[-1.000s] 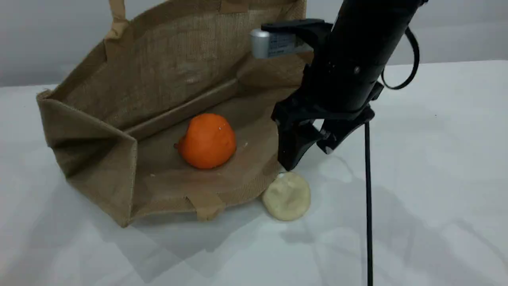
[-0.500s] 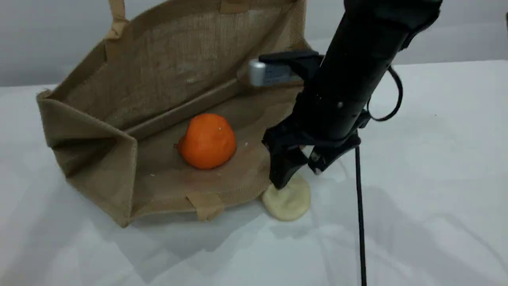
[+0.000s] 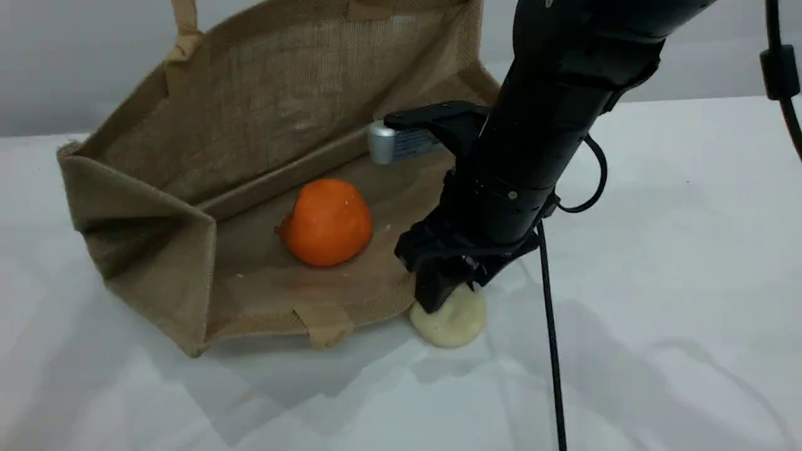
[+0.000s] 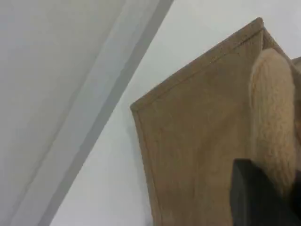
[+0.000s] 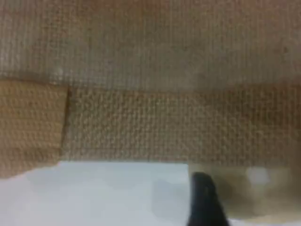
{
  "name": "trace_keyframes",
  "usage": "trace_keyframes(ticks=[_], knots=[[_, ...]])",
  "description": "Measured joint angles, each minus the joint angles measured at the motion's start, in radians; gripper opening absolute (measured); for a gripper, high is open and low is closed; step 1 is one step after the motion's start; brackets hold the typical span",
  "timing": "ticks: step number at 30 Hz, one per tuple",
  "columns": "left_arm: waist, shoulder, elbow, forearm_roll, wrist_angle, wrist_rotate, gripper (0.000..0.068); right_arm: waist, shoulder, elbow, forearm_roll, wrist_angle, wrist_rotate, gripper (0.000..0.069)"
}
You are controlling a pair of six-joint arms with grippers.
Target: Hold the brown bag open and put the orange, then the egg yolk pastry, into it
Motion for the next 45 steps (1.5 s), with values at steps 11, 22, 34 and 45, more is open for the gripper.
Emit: trace_keyframes(ticks=[11,22,34,45], knots=[[0.0,0.0,0.0,0.0,0.0,0.0,0.0086,0.001,0.0,0.0,0.004,0.001,-0.006,0.0167],[0.0,0.0,0.0,0.0,0.0,0.0,0.0086,0.0,-0.008,0.0,-0.031,0.028,-0.004,0.0096],[0.0,0.0,0.0,0.0,0.0,0.0,0.0086,0.0,-0.141,0.0,-0.224,0.114,0.13,0.0013],[0.0,0.0,0.0,0.0,0.0,-0.009,0.0086,0.0,-0.096,0.0,-0.172,0.093,0.135,0.0158]])
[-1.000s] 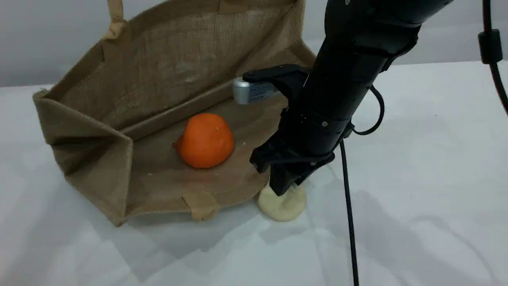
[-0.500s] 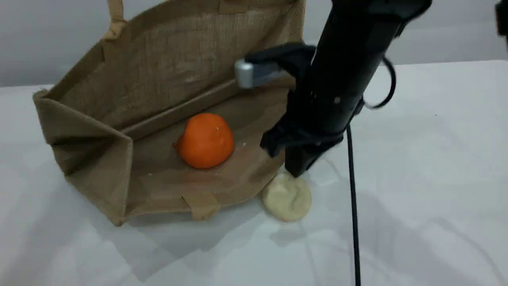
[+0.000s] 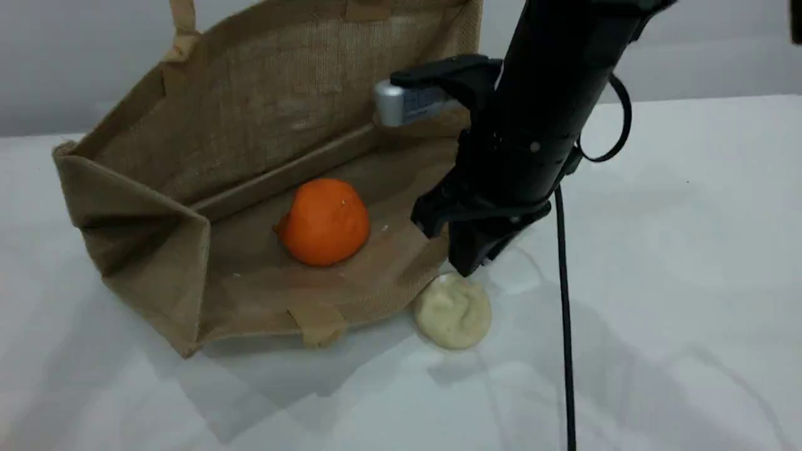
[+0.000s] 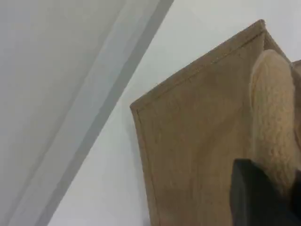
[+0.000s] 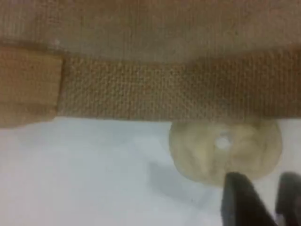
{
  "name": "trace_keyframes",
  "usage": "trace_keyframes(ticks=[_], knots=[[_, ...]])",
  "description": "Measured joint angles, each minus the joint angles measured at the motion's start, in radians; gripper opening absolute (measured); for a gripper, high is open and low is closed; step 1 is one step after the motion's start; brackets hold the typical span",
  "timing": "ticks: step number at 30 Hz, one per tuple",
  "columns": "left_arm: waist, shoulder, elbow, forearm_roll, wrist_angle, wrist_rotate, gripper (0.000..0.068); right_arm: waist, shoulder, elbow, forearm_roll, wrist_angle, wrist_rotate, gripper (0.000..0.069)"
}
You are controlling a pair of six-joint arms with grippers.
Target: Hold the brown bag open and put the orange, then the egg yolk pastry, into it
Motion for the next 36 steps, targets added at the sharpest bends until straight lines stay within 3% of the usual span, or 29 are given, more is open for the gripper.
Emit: trace_keyframes(ticks=[6,10,22,36], knots=[[0.0,0.0,0.0,-0.001,0.0,0.0,0.0086,0.0,0.016,0.0,0.023,-0.035,0.0,0.0433],[0.0,0.0,0.0,-0.001,0.0,0.0,0.0086,0.0,0.042,-0.001,0.039,-0.045,0.0,0.0504],[0.0,0.0,0.0,-0.001,0.0,0.0,0.0086,0.001,0.101,-0.001,0.069,-0.086,-0.006,0.0504],[0.0,0.0,0.0,-0.001,0.0,0.001,0.0086,0.001,0.116,-0.001,0.165,-0.104,-0.109,0.0337]])
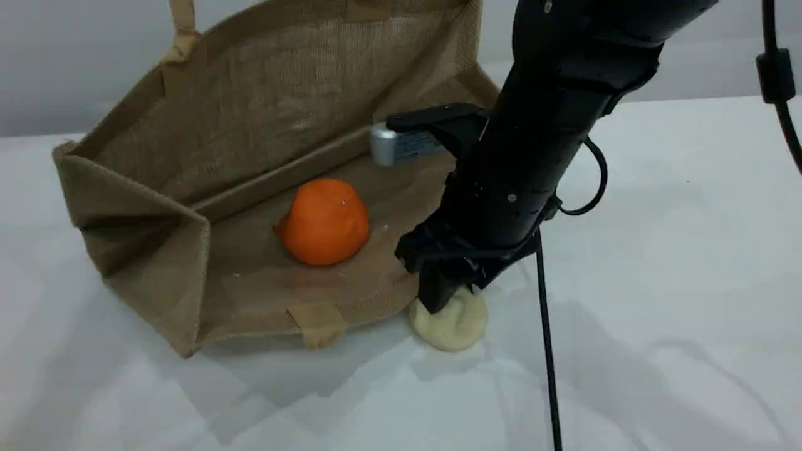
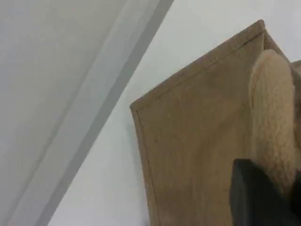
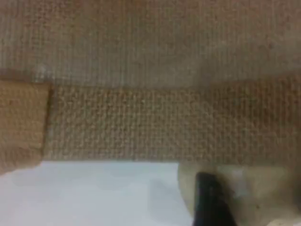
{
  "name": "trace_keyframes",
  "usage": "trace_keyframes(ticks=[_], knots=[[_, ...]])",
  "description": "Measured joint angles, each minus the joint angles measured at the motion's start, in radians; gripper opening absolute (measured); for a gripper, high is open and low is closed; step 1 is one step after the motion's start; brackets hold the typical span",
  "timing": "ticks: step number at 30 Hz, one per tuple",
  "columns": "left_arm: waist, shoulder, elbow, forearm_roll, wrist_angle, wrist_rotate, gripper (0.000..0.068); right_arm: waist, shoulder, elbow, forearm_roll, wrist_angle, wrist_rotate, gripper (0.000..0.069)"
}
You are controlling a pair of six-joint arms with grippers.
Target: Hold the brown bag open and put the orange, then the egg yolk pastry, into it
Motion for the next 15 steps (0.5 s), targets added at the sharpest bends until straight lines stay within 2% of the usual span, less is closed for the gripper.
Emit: trace_keyframes(ticks=[7,15], knots=[[0.0,0.0,0.0,-0.001,0.0,-0.004,0.0086,0.0,0.061,-0.003,0.026,-0.005,0.003,0.0268],[0.0,0.0,0.0,-0.001,0.0,-0.004,0.0086,0.0,0.048,0.0,-0.017,0.022,-0.012,0.0072]])
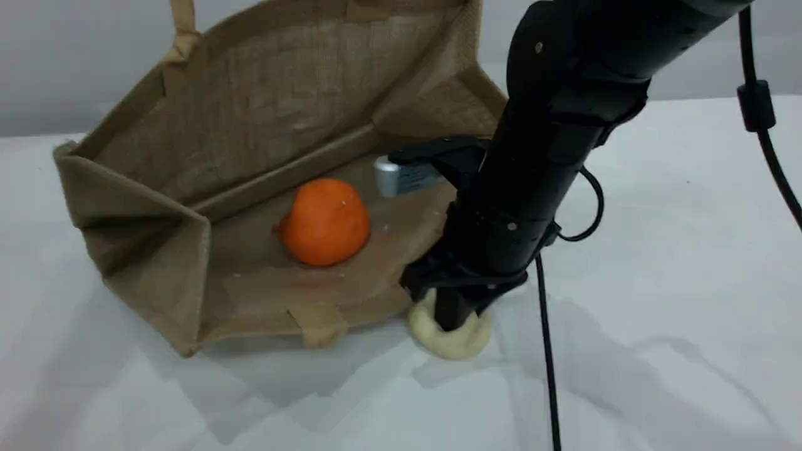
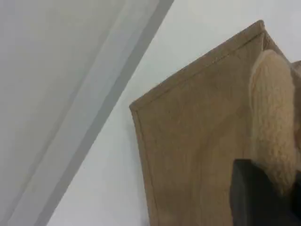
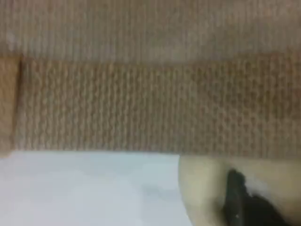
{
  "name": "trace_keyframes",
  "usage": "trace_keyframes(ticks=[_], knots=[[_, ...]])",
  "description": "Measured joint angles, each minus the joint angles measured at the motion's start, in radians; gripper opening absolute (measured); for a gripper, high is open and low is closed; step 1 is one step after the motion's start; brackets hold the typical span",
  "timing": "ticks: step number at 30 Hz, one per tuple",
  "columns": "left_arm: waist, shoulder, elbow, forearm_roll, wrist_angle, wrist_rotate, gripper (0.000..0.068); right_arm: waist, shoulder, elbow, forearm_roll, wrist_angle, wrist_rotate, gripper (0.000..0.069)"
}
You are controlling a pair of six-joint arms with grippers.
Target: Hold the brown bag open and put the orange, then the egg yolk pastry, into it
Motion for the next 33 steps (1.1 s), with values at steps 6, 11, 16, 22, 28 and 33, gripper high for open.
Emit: trace_keyframes(ticks=[6,11,16,22,28,33], knots=[[0.0,0.0,0.0,0.0,0.0,0.0,0.0086,-0.001,-0.077,0.005,-0.098,0.092,0.042,0.0046],[0.0,0.0,0.0,0.0,0.0,0.0,0.0086,-0.001,-0.192,0.029,-0.199,0.12,0.117,0.0042],[0.0,0.0,0.0,0.0,0.0,0.0,0.0086,-0.001,-0.315,0.107,-0.196,0.056,0.125,0.004],[0.0,0.0,0.0,0.001,0.0,0.0,0.0086,0.017,-0.47,0.251,-0.15,-0.103,0.079,0.004],[0.0,0.0,0.0,0.001,0.0,0.0,0.0086,0.105,-0.489,0.29,-0.071,-0.29,-0.058,0.004],[0.0,0.0,0.0,0.001,0.0,0.0,0.0086,0.161,-0.455,0.274,-0.071,-0.436,-0.079,0.004]])
